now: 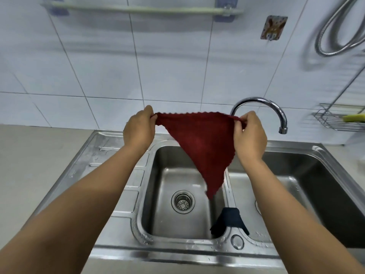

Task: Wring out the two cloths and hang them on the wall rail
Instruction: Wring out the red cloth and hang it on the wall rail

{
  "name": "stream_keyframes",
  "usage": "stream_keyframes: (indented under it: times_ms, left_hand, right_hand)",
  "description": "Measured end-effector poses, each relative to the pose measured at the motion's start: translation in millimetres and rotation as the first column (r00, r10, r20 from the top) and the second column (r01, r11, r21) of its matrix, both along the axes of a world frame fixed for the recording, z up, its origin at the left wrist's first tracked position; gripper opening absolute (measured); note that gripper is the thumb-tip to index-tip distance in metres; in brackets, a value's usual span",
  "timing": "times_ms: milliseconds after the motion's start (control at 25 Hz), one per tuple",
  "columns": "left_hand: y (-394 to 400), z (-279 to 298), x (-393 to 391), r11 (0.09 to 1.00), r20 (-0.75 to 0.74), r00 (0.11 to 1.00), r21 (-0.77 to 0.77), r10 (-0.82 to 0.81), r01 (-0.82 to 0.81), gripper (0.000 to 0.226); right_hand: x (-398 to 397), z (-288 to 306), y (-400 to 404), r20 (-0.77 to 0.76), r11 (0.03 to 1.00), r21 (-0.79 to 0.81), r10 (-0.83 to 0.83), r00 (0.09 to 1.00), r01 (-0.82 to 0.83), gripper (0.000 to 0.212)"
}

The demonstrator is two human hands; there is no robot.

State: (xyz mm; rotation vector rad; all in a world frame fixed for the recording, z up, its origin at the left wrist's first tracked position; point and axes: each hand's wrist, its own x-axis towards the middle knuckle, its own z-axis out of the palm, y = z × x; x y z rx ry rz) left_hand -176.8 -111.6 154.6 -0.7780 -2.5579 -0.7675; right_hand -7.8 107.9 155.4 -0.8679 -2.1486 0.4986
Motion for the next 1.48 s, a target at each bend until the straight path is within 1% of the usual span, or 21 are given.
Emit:
stream_keyframes:
  times_ms: [40,80,120,160,240,320,400,480,560,640,760,880,1080,1160,1280,1400,1480]
  left_hand:
    - [1.3,-0.6,0.5,0.995,0.009,1.000,-0.096,0.017,-0.016,0.021]
    - [1.3,-2.6,1.7,0.985,0.019,0.999,-0.167,0.032,-0.028,0.022]
    - [1.9,-2.6,2.6,0.982,0.041,0.998,-0.184,0.049,-0.041,0.023]
    - [3.4,-1.6,2.3,0.986,0.067,0.995,-0.153,0.069,-0.058,0.024]
    - [6.2,2.4,1.9,0.994,0.147,0.983,-0.033,0.108,-0.105,0.026]
    - [8.7,7.3,2.3,0.985,0.261,0.958,0.093,0.119,-0.148,0.025]
    - [8.1,12.6,2.5,0.947,0.395,0.917,0.264,0.065,-0.181,0.020]
    - [4.3,18.4,2.5,0.846,0.512,0.858,0.476,-0.044,-0.241,0.014]
    - [-3.0,23.8,1.2,0.731,0.545,0.829,0.617,-0.130,-0.292,0.014]
    - [-10.4,30.5,-3.9,0.640,0.524,0.832,0.706,-0.184,-0.303,0.018]
    - [-27.0,41.5,-20.2,0.571,0.467,0.851,0.776,-0.239,-0.266,0.016]
    - [-48.8,59.8,-48.2,0.565,0.423,0.866,0.796,-0.267,-0.215,0.018]
    - [-90.1,91.2,-98.4,0.563,0.338,0.889,0.818,-0.308,-0.116,0.014]
    - [-106.4,106.4,-122.1,0.559,0.292,0.898,0.826,-0.328,-0.064,0.015]
    - [-120.3,131.0,-156.4,0.552,0.226,0.900,0.834,-0.372,0.019,0.018]
    - [-122.4,163.2,-186.7,0.538,0.143,0.915,0.838,-0.377,0.090,0.019]
    - [-119.7,186.6,-206.7,0.558,0.077,0.938,0.819,-0.338,0.134,0.013]
  right_hand:
    - [-0.6,1.6,2.1,0.069,1.000,-0.013,-0.009,0.998,0.010,0.012]
    - [0.8,2.1,3.5,0.172,0.999,-0.046,-0.006,0.985,0.014,0.013]
    - [2.5,2.4,5.6,0.241,0.996,-0.082,-0.007,0.970,0.027,0.015]
    - [2.9,3.2,7.8,0.264,0.993,-0.110,-0.013,0.965,0.043,0.018]
    - [2.0,7.7,10.8,0.241,0.988,-0.142,-0.032,0.970,0.068,0.024]
    - [0.2,14.1,10.9,0.208,0.979,-0.192,-0.027,0.978,0.067,0.026]
    - [-4.8,20.6,8.2,0.150,0.959,-0.281,0.017,0.989,0.026,0.025]
    - [-11.5,24.9,5.2,0.027,0.916,-0.397,0.072,0.997,-0.055,0.021]
    - [-19.2,30.5,-2.8,-0.108,0.857,-0.493,0.111,0.988,-0.151,0.019]
    - [-27.3,38.9,-13.0,-0.213,0.803,-0.555,0.117,0.970,-0.218,0.020]
    - [-45.0,50.5,-39.0,-0.356,0.705,-0.637,0.091,0.930,-0.313,0.021]
    - [-75.8,66.2,-72.6,-0.447,0.654,-0.662,0.048,0.893,-0.366,0.021]
    - [-128.2,92.5,-124.5,-0.575,0.625,-0.634,0.013,0.818,-0.456,0.021]
    - [-153.9,105.3,-141.9,-0.628,0.623,-0.605,0.007,0.778,-0.495,0.022]
    - [-190.6,129.2,-155.7,-0.655,0.662,-0.557,0.020,0.755,-0.501,0.020]
    - [-221.1,161.9,-158.2,-0.678,0.726,-0.475,0.058,0.733,-0.497,0.019]
    - [-241.8,188.8,-156.5,-0.678,0.793,-0.390,0.097,0.729,-0.468,0.020]
